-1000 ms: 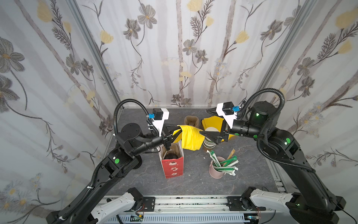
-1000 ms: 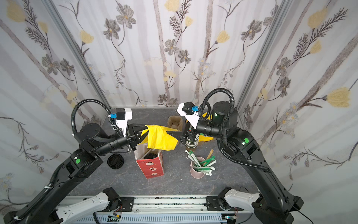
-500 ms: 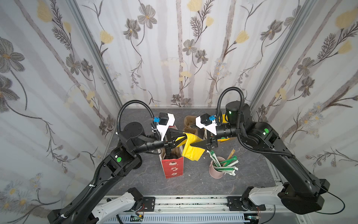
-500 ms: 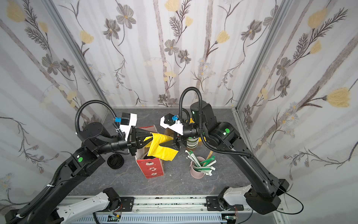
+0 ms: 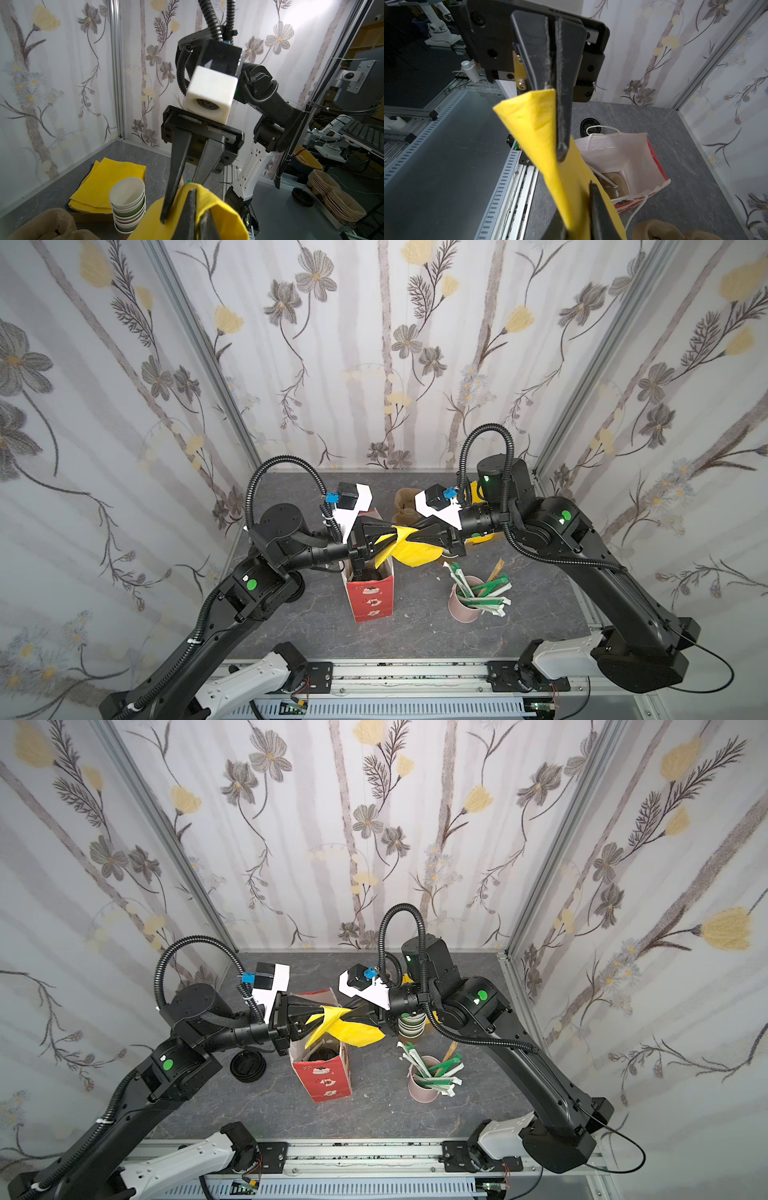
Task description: Pack the takeout coffee
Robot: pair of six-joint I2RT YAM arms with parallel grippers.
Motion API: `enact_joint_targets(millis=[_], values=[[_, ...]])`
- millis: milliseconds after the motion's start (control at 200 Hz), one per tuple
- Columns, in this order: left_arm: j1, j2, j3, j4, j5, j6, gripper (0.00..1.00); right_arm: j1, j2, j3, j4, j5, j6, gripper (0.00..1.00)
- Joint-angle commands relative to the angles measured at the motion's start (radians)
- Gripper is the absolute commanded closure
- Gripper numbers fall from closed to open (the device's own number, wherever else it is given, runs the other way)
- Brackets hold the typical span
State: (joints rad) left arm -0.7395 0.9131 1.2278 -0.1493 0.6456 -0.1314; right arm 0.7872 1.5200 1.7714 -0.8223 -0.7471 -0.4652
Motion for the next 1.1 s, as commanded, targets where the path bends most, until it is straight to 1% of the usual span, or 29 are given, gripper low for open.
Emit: enact_joint_targets(millis=[0,45,60,85,115,135,175,275,340,355,405,455,510,590,655,724,779,809,869,949,1074,1094], values=[[0.001,-0.003,0.010,0.043,-0.054,-0.002,0.94,0.001,0.002,0.011,-0.034,-0.040,-0.012,0.96],[0.001,-0.007,0.012,0.048,-0.067,-0.002,0.68,0.002,-0.001,0.011,-0.032,-0.037,0.000,1.00],[0.002,-0.009,0.011,0.051,-0.074,-0.001,0.60,0.001,-0.003,0.010,-0.028,-0.037,0.007,1.00],[0.001,-0.014,0.008,0.056,-0.090,-0.002,0.43,0.001,-0.006,0.008,-0.017,-0.032,0.026,1.00],[0.001,-0.024,0.000,0.064,-0.125,0.000,0.26,0.001,-0.012,0.002,0.000,-0.025,0.052,1.00],[0.002,-0.031,-0.005,0.069,-0.155,0.003,0.20,0.003,-0.017,-0.001,0.014,-0.016,0.071,1.00],[0.002,-0.052,-0.017,0.086,-0.243,0.005,0.15,0.004,-0.029,-0.011,0.054,0.017,0.121,1.00],[0.001,-0.130,-0.080,0.169,-0.569,-0.026,0.12,0.014,-0.083,-0.082,0.200,0.161,0.278,1.00],[0.001,-0.178,-0.117,0.171,-0.854,-0.066,0.11,0.026,-0.126,-0.148,0.310,0.280,0.379,1.00],[0.001,-0.191,-0.127,0.167,-0.914,-0.081,0.11,0.058,-0.135,-0.161,0.344,0.315,0.402,1.00],[0.002,-0.236,-0.173,0.161,-1.108,-0.146,0.11,0.092,-0.161,-0.202,0.441,0.419,0.489,1.00],[0.002,-0.281,-0.223,0.154,-1.246,-0.219,0.12,0.121,-0.182,-0.243,0.552,0.522,0.587,1.00],[0.002,-0.315,-0.259,0.125,-1.347,-0.297,0.12,0.163,-0.193,-0.279,0.669,0.625,0.674,1.00],[0.002,-0.346,-0.300,0.103,-1.399,-0.356,0.13,0.249,-0.192,-0.317,0.828,0.746,0.718,1.00],[0.002,-0.359,-0.320,0.085,-1.431,-0.390,0.13,0.302,-0.170,-0.328,0.920,0.860,0.751,1.00],[0.002,-0.367,-0.334,0.069,-1.457,-0.396,0.13,0.335,-0.137,-0.343,0.992,0.970,0.804,1.00],[0.001,-0.376,-0.344,0.053,-1.491,-0.389,0.13,0.370,-0.110,-0.357,1.036,1.075,0.810,1.00],[0.002,-0.384,-0.347,0.038,-1.521,-0.384,0.13,0.383,-0.093,-0.364,1.059,1.111,0.807,1.00],[0.001,-0.401,-0.352,0.010,-1.589,-0.383,0.13,0.406,-0.057,-0.364,1.082,1.179,0.802,1.00],[0.001,-0.420,-0.356,-0.004,-1.641,-0.357,0.14,0.434,-0.003,-0.365,1.107,1.266,0.781,1.00],[0.002,-0.431,-0.357,-0.015,-1.652,-0.331,0.14,0.477,0.068,-0.346,1.093,1.363,0.745,1.00],[0.002,-0.433,-0.359,-0.016,-1.651,-0.332,0.14,0.483,0.102,-0.342,1.082,1.382,0.737,1.00]])
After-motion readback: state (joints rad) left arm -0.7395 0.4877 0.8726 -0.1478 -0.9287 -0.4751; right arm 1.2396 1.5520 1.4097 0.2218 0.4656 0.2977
